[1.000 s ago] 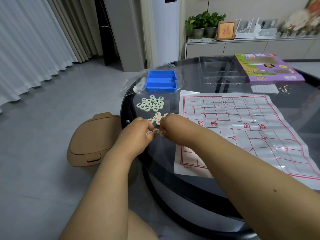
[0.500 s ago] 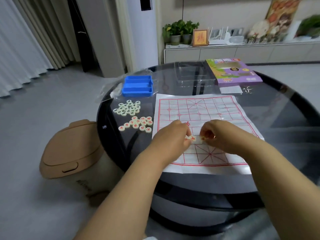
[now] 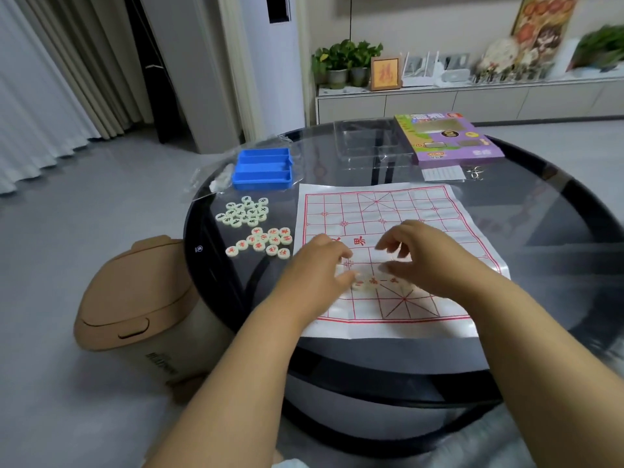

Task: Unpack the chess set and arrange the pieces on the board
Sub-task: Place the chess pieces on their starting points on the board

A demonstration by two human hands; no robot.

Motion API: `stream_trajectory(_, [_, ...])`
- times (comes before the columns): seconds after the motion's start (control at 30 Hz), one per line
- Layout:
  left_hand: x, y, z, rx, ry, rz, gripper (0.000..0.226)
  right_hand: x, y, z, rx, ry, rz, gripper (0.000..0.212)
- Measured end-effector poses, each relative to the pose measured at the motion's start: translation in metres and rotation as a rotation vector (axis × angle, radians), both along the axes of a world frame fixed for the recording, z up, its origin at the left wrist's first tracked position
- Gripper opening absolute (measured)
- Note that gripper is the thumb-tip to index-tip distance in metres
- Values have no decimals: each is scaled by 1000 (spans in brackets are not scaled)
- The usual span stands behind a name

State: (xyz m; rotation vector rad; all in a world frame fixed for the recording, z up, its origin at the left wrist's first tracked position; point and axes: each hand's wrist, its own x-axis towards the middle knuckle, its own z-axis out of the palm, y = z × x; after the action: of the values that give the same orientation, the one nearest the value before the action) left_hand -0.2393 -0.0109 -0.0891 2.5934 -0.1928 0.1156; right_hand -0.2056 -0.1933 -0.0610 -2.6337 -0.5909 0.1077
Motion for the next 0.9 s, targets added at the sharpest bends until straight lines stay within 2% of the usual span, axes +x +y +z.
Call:
stream_trajectory(0.1, [4, 30, -2, -35, -91, 143, 32, 4, 34, 7, 51, -29, 33, 27])
stream_trajectory(0.2, [8, 66, -8, 14, -157, 335, 30, 12, 75, 6, 50, -35, 79, 27])
stream_trajectory(0.37, [12, 115, -17, 76, -105, 580, 42, 24, 130, -4, 28, -56, 129, 33])
stream_trajectory(0.53, [24, 136, -24, 72, -39, 533, 50, 33, 161, -14, -104, -43, 134, 35])
stream_trajectory(0.6, [29, 140, -26, 43, -43, 497, 43, 38, 170, -17, -177, -31, 117, 33])
stream_trajectory(0.73, [34, 141, -26, 4, -70, 473, 15, 52, 186, -18, -306, 21, 122, 33])
stream_trajectory(0.9, [32, 140, -26, 86, -33, 448, 16, 55, 194, -12, -435, 96, 175, 29])
